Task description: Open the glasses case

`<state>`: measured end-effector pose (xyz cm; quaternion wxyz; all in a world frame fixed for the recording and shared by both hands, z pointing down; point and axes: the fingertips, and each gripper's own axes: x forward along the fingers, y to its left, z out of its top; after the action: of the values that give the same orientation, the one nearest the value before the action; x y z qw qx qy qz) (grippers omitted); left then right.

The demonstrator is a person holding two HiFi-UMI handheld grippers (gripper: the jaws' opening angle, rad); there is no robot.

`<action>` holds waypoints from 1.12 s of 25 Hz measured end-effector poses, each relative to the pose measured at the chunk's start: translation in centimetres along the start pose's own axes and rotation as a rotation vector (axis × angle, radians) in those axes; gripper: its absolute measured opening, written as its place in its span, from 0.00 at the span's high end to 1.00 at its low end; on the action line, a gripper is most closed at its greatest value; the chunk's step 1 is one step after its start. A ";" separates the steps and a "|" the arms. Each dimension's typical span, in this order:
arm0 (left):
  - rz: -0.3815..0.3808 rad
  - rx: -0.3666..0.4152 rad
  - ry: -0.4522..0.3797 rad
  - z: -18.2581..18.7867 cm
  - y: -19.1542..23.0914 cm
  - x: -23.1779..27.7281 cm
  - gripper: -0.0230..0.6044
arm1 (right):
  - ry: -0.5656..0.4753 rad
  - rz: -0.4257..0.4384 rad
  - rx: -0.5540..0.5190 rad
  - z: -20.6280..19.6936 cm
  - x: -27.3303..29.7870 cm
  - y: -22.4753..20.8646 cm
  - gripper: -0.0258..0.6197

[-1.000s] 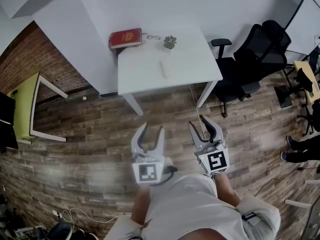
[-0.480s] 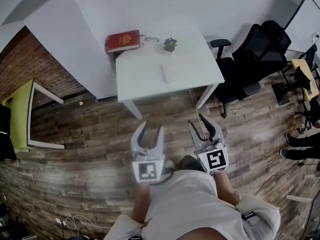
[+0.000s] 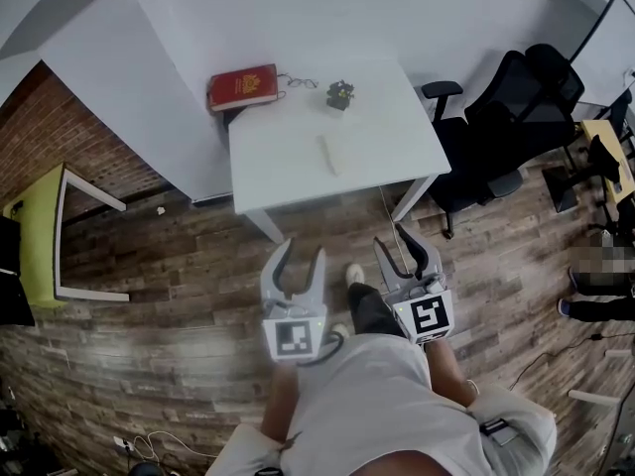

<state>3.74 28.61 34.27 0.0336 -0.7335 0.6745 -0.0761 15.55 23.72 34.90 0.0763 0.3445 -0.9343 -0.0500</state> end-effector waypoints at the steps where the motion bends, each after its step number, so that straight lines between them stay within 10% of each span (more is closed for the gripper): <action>1: 0.003 -0.002 0.005 -0.1 0.3 0.5 0.68 | 0.000 0.004 0.001 0.0 0.6 -0.2 0.72; 28: 0.109 0.019 0.042 1.7 5.3 17.8 0.68 | -0.006 0.123 0.021 0.6 16.2 -12.2 0.72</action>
<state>0.14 10.33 33.00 0.0305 -0.6934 0.7134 -0.0961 11.01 3.97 34.27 0.0727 0.2868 -0.9545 -0.0366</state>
